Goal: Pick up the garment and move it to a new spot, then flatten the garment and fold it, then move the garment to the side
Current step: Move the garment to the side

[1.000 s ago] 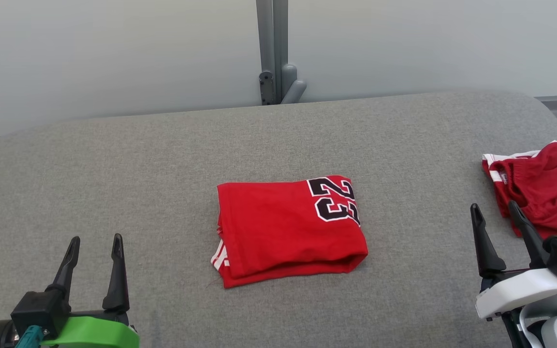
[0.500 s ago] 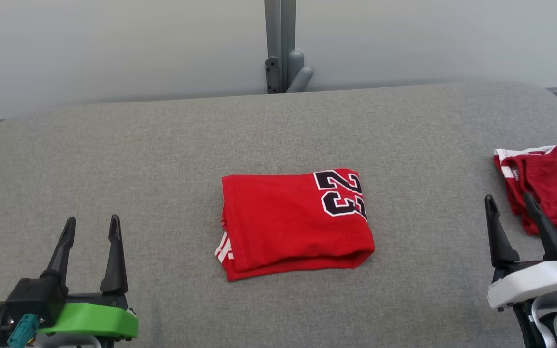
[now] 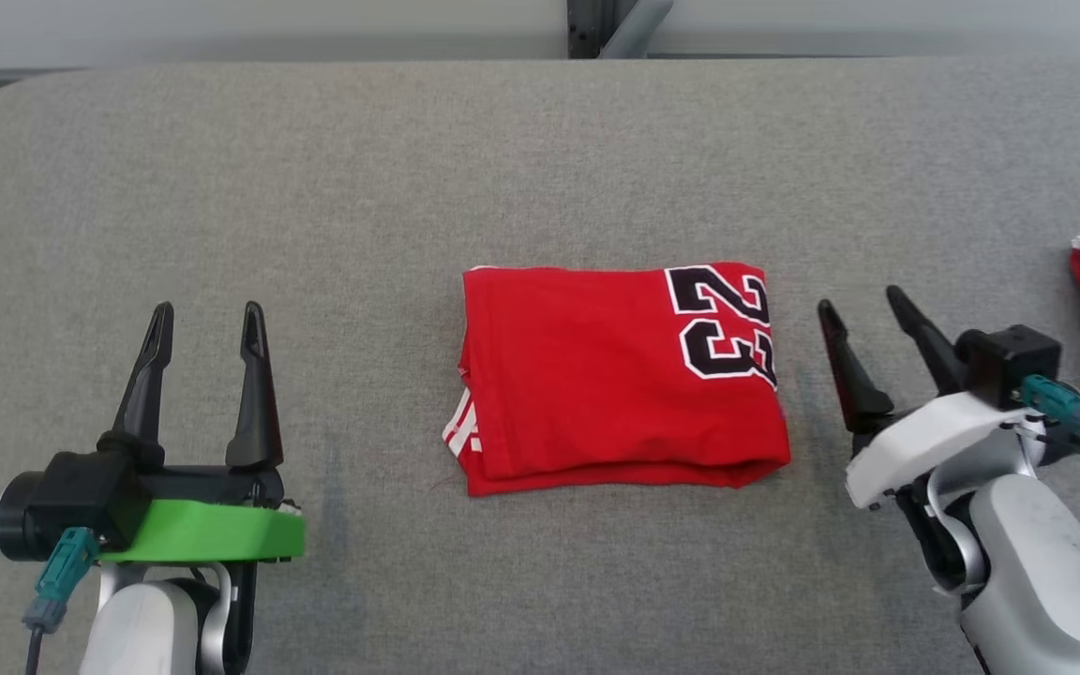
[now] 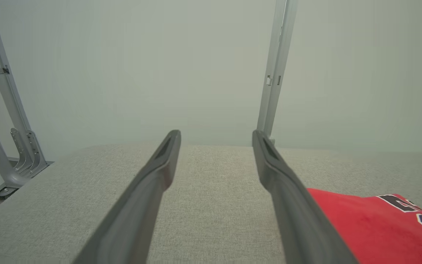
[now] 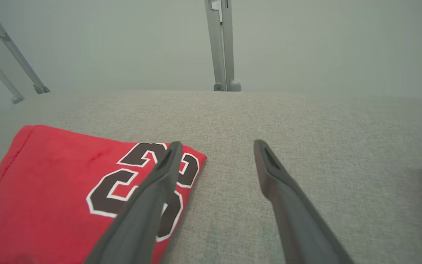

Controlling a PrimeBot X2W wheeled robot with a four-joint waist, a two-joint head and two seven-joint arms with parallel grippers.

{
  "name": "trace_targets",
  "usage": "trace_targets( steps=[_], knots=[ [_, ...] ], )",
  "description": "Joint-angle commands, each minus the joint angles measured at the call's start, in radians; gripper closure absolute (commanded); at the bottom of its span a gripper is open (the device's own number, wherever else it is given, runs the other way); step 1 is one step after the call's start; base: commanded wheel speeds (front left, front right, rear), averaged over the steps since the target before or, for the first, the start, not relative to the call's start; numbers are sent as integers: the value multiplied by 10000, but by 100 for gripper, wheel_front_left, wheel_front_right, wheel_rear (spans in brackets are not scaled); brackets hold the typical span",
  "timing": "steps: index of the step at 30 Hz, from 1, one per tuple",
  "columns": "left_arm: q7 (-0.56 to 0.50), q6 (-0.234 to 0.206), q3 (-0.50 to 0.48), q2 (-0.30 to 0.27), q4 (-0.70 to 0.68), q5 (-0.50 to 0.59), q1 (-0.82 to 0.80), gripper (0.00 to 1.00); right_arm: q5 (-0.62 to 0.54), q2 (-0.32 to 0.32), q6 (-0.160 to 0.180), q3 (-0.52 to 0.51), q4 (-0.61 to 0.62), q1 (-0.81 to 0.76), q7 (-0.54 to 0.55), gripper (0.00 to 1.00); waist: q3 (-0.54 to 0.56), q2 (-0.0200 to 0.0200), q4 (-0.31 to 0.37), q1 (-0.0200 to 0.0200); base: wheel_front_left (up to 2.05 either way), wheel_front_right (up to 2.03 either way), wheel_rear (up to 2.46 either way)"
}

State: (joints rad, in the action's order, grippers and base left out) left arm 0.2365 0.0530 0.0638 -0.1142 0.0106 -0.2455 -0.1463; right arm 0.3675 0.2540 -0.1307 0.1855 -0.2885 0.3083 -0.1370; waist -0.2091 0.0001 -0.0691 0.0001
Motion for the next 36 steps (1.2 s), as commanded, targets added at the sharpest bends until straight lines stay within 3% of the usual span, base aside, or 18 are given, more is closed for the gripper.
trace_targets(
  steps=[1,14,15,16,26,36],
  knots=[
    [110,71,-12,24,105,-43,-239,0,155,42,1,291,-321,294,55,0,-693,-1,-550,-1,0,0,0],
    [275,174,-3,195,577,54,-791,0,1402,-26,3,2176,-2672,1384,712,2,-1143,-1,-615,-1,0,0,0],
    [278,185,-8,202,584,65,-801,0,1548,-39,1,2332,-2759,1394,865,58,-1144,-1,-598,-1,0,0,0],
    [280,193,-19,209,574,79,-807,0,1639,-8,-2,2512,-2780,1413,962,100,-1141,-1,-577,-1,0,0,0],
    [285,211,-248,225,465,191,-728,0,1716,786,9,2900,-2041,1867,32,100,-1100,-1,-111,-1,0,0,0],
    [285,269,-411,50,126,352,-945,0,1531,1768,9,2354,-1441,1509,-161,100,-1473,-1,1211,-1,0,0,0]
  ],
)
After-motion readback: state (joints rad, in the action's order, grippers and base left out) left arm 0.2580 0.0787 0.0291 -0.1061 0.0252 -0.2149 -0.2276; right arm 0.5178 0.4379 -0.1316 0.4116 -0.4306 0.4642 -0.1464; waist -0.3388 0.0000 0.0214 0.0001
